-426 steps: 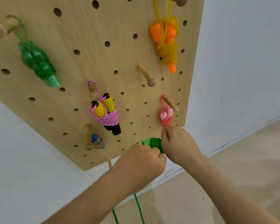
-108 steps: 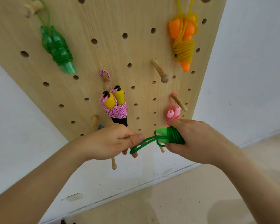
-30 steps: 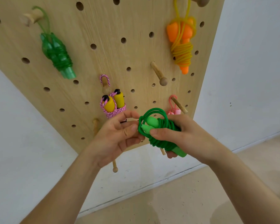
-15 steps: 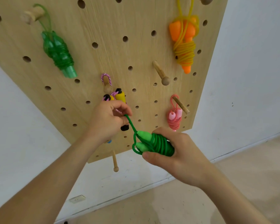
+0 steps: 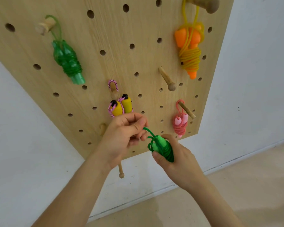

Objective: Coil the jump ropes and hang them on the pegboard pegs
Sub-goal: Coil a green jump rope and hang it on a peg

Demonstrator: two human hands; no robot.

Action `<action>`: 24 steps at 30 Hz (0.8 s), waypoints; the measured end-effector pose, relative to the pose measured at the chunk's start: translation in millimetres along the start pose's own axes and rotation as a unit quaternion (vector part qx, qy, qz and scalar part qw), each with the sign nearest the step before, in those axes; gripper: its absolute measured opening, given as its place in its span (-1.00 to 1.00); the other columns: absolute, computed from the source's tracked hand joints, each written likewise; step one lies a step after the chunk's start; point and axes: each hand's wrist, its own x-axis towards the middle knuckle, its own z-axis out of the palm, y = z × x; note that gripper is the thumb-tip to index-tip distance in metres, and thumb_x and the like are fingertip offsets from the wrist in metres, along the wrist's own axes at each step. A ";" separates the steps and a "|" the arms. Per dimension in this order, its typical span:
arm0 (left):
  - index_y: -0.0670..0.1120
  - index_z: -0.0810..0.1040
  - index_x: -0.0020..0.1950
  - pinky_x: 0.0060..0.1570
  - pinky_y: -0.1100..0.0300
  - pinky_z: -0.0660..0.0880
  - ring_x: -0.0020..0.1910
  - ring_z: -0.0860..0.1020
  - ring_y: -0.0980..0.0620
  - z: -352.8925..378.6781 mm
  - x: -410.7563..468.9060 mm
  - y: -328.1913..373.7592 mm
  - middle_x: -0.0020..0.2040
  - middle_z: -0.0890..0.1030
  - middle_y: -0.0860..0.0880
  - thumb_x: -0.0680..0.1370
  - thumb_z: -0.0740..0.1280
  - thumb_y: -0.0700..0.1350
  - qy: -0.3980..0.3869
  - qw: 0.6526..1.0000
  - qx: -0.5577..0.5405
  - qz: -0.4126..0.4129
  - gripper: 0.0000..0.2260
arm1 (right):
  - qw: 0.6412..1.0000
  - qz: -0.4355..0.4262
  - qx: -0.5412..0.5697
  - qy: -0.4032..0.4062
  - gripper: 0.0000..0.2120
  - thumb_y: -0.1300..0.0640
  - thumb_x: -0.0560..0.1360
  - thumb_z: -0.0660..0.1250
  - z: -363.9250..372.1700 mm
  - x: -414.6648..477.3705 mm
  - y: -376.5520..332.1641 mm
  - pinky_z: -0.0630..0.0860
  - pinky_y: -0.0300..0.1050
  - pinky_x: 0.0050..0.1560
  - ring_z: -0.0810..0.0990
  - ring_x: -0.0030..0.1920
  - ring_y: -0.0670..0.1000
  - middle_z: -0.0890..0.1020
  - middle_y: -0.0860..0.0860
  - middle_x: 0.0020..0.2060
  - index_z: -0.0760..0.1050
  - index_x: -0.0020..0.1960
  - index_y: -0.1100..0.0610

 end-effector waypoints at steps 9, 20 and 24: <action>-0.07 0.37 0.24 -0.50 0.34 0.24 -0.55 0.27 0.10 -12.4 -2.6 15.5 -0.43 0.47 -0.04 0.55 0.23 -0.35 -0.125 0.990 -0.061 0.033 -0.68 | 0.902 -0.051 0.422 -0.071 -0.72 0.02 0.56 0.25 0.3 10.1 -46.9 0.49 0.14 0.27 0.61 0.15 0.14 0.68 0.15 0.02 0.63 0.04 0.19; -0.14 0.60 -0.05 -0.23 0.27 0.52 -0.38 0.58 0.07 -43.4 4.8 1.1 -0.34 0.63 -0.01 0.58 0.28 -0.28 -0.132 0.983 0.096 0.082 -0.89 | 0.880 -0.120 -0.025 0.458 -0.67 0.06 0.62 0.08 38.3 26.0 -72.5 0.34 -0.19 -0.50 0.38 -0.50 -0.05 0.43 -0.04 -0.47 0.46 -0.21 0.18; -0.05 0.50 -0.05 -0.09 0.09 0.54 -0.23 0.55 0.09 -47.9 0.3 -9.9 -0.25 0.57 0.07 0.60 0.18 -0.09 -0.213 0.954 0.158 0.141 -0.87 | 0.846 -0.176 -0.112 0.491 -0.66 0.08 0.67 0.02 37.9 27.3 -53.2 0.37 -0.09 -0.59 0.46 -0.52 0.09 0.49 0.01 -0.41 0.46 -0.12 0.19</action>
